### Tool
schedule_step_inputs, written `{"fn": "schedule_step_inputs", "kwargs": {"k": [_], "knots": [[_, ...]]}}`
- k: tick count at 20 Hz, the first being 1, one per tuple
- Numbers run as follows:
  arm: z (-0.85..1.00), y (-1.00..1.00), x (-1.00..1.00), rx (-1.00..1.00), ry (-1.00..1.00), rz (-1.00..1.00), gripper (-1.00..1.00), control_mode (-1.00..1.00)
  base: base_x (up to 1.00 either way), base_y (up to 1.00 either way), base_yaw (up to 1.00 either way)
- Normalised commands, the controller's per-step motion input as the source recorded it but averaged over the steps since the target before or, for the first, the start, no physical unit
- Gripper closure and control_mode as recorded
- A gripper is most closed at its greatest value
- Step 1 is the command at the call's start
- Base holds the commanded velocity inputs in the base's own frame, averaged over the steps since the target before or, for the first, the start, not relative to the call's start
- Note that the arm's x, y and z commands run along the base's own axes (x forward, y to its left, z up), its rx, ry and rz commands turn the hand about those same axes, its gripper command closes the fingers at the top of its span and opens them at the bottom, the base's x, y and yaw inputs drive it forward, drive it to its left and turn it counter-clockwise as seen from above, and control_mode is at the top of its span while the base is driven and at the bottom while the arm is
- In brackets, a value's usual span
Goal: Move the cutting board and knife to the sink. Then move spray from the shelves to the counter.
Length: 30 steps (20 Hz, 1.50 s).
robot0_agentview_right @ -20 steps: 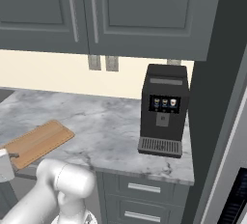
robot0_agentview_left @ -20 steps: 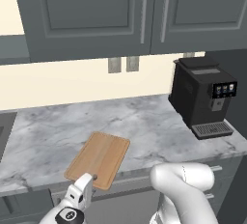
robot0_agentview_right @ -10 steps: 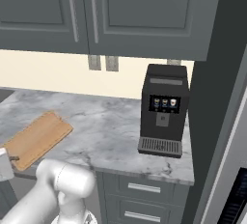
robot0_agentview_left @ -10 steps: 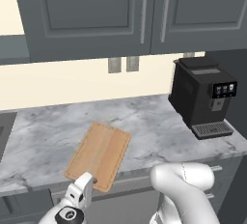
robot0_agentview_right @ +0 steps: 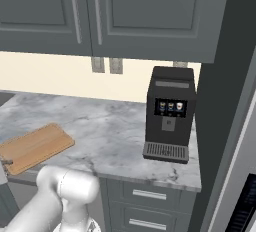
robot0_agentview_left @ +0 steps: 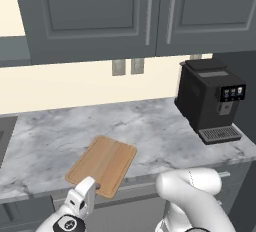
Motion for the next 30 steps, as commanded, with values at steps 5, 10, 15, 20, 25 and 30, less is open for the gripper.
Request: {"fn": "schedule_step_inputs", "kwargs": {"k": [5,10,15,20,25,30], "knots": [[0.53,0.00,-0.25,0.00,0.00,0.00,1.00,-1.00,0.00,0.00,0.00],[0.48,-0.01,-0.23,0.00,0.00,0.00,1.00,-1.00,0.00,0.00,0.00],[0.44,-0.04,-0.20,0.00,0.00,0.00,1.00,-1.00,0.00,0.00,0.00],[0.38,-0.06,-0.19,0.00,0.00,0.01,1.00,-1.00,0.00,0.00,0.00],[0.37,-0.04,-0.21,0.00,0.00,0.01,1.00,-1.00,0.00,0.00,0.00],[0.37,-0.02,-0.20,0.00,0.00,0.01,1.00,-1.00,0.00,0.00,0.00]]}}
